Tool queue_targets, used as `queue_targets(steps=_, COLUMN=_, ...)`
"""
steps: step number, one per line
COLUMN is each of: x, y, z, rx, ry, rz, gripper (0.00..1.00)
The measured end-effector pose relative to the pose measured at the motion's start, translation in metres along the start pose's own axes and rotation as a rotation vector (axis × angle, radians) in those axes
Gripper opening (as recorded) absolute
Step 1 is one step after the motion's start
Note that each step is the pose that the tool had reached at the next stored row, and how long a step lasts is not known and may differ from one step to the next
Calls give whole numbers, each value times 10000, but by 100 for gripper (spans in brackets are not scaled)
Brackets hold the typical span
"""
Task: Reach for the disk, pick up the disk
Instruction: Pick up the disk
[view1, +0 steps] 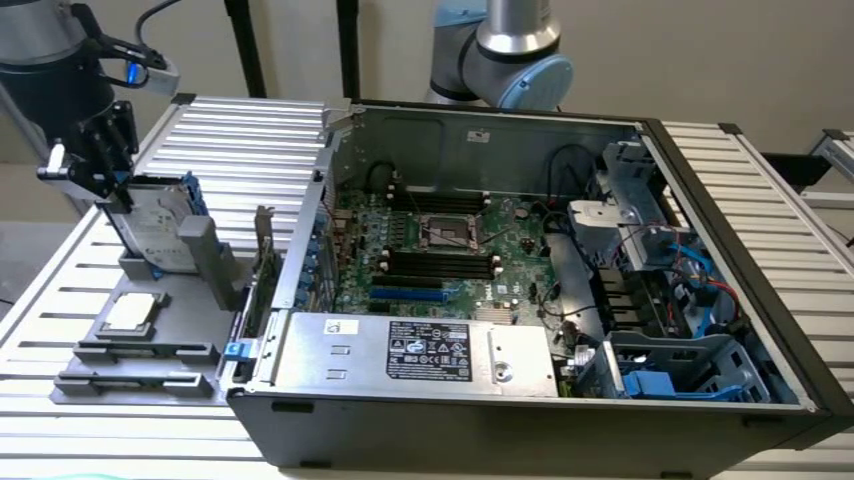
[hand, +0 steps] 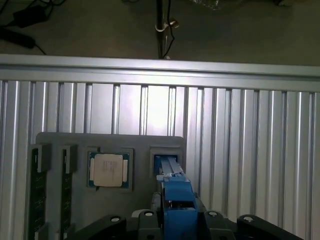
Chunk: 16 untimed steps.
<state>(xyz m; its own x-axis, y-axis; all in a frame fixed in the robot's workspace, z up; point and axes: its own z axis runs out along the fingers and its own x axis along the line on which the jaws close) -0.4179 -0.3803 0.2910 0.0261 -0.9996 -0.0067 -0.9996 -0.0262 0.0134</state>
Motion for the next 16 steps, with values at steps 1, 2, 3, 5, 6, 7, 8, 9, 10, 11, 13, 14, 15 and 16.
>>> queue_targets(steps=1, x=4, y=0, z=0, rx=1, ry=-1, rz=-1, gripper=33)
queue_targets(steps=2, x=10, y=0, z=1, rx=3, ry=-1, rz=4, gripper=33)
queue_targets(steps=3, x=15, y=0, z=0, rx=4, ry=0, rz=11, gripper=33)
queue_targets(steps=5, x=25, y=0, z=0, rx=6, ry=0, rz=28, gripper=33)
queue_targets(steps=6, x=29, y=1, z=0, rx=5, ry=0, rz=44, gripper=33)
queue_targets(steps=7, x=32, y=1, z=-1, rx=6, ry=1, rz=61, gripper=33)
queue_targets(steps=8, x=32, y=1, z=0, rx=7, ry=0, rz=77, gripper=33)
queue_targets(steps=9, x=32, y=1, z=0, rx=9, ry=0, rz=87, gripper=33)
queue_targets(steps=10, x=33, y=1, z=0, rx=12, ry=0, rz=90, gripper=33)
queue_targets(steps=11, x=34, y=1, z=0, rx=16, ry=-1, rz=92, gripper=33)
queue_targets(steps=13, x=34, y=1, z=-1, rx=29, ry=-1, rz=93, gripper=33)
queue_targets(steps=14, x=34, y=1, z=-1, rx=40, ry=-2, rz=93, gripper=33)
queue_targets(steps=15, x=34, y=1, z=-1, rx=53, ry=-3, rz=93, gripper=33)
queue_targets(steps=16, x=34, y=1, z=-1, rx=65, ry=-4, rz=93, gripper=33)
